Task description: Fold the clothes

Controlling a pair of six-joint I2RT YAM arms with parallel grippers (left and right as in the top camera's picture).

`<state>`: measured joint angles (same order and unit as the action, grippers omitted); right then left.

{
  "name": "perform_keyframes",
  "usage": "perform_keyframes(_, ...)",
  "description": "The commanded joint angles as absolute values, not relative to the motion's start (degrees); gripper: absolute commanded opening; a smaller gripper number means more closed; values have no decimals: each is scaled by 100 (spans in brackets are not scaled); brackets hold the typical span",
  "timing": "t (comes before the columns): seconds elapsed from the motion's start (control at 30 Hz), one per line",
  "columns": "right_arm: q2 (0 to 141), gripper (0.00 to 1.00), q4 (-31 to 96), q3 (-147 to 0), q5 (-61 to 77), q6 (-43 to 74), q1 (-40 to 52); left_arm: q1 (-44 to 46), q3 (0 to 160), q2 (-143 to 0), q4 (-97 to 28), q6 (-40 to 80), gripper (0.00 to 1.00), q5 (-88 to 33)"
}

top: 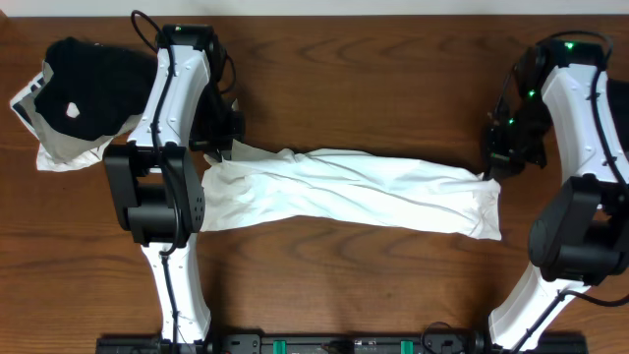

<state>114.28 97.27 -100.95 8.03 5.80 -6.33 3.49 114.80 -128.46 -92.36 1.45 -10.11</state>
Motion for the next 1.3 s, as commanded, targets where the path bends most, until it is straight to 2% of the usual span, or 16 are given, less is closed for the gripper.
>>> perform_keyframes(0.0,11443,1,9734,-9955,644,513,-609,329,11343,-12728,-9684,115,7,-941)
perform_keyframes(0.03,11443,1,9734,-9933,644,515,-607,329,11288,-12728,-9684,119,7,-941)
perform_keyframes(0.07,11443,1,9734,-9915,644,515,-604,329,11198,-12728,-9684,130,14,-941)
perform_keyframes(0.1,11443,1,9734,-9896,644,515,-596,329,11102,-12728,-9684,128,17,-941)
perform_keyframes(0.53,11443,1,9712,-9859,642,576,-351,329,10617,-12728,-9662,108,17,-939)
perform_keyframes(0.63,11443,5,9736,-9854,642,574,-311,329,10617,-12728,-9688,110,25,-941)
perform_keyframes(0.67,11443,6,9736,-9854,639,574,-303,329,10617,-12728,-9690,110,32,-941)
perform_keyframes(0.73,11443,7,9736,-9854,642,574,-298,329,10617,-12728,-9690,113,66,-941)
perform_keyframes(0.77,11443,10,9736,-9854,642,574,-298,329,10617,-12728,-9690,113,79,-941)
perform_keyframes(0.8,11443,11,9736,-9854,642,574,-298,329,10617,-12728,-9690,110,87,-941)
perform_keyframes(0.9,11443,15,9736,-9854,642,574,-298,329,10617,-12728,-9688,108,94,-939)
perform_keyframes(1.1,11443,22,9723,-9854,405,607,-301,329,10628,-12728,-9688,110,97,-639)
perform_keyframes(1.27,11443,18,9609,-9907,196,943,-342,329,10897,-12728,-9653,158,99,-642)
